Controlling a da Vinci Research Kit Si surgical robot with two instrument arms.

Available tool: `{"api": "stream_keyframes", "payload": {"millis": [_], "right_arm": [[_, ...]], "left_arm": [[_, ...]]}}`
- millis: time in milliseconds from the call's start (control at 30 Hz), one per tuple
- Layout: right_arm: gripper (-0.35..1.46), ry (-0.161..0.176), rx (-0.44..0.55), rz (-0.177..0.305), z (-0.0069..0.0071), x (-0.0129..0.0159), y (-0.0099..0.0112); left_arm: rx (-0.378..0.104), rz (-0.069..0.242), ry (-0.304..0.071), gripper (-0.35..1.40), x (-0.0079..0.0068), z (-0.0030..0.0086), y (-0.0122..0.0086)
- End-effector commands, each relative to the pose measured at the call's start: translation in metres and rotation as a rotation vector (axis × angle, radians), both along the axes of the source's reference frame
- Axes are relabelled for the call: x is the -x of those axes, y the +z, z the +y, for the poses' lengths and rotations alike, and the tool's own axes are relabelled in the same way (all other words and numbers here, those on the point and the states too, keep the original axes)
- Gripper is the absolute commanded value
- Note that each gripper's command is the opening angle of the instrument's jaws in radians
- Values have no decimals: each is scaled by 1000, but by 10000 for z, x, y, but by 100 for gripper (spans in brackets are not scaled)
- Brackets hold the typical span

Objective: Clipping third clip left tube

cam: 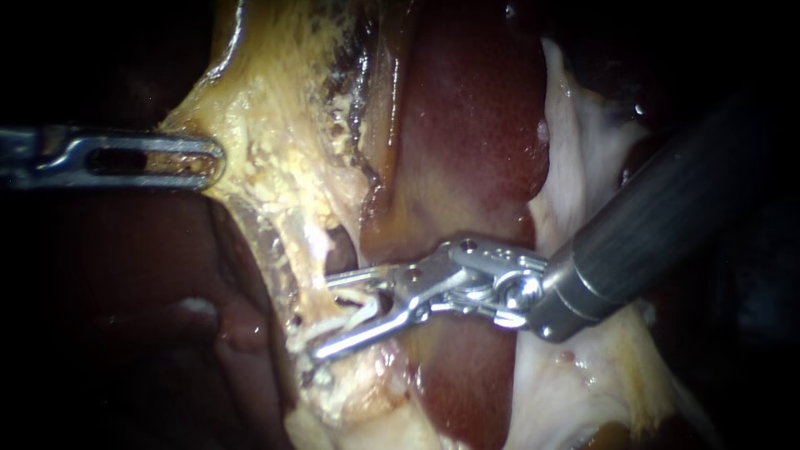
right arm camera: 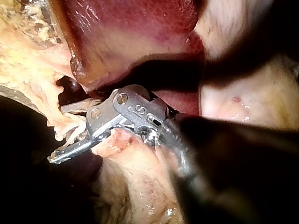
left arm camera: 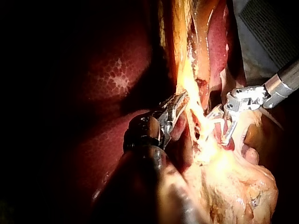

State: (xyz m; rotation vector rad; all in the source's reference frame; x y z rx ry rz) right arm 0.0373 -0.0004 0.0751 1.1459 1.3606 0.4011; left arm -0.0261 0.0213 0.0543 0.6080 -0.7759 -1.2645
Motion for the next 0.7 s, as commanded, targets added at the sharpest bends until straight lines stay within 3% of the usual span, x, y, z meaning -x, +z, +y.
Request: {"api": "stream_keyframes", "payload": {"millis": [33, 467, 700], "right_arm": [[57, -4, -7, 6, 0, -1, -3], [56, -19, -111, 85, -5, -20, -20], [56, -13, -137, 97, -3, -32, -19]], "left_arm": [[0, 0, 0, -35, 0, 0, 0], [1, 0, 1, -35, -2, 2, 6], [1, 0, 0, -35, -2, 2, 6]]}}
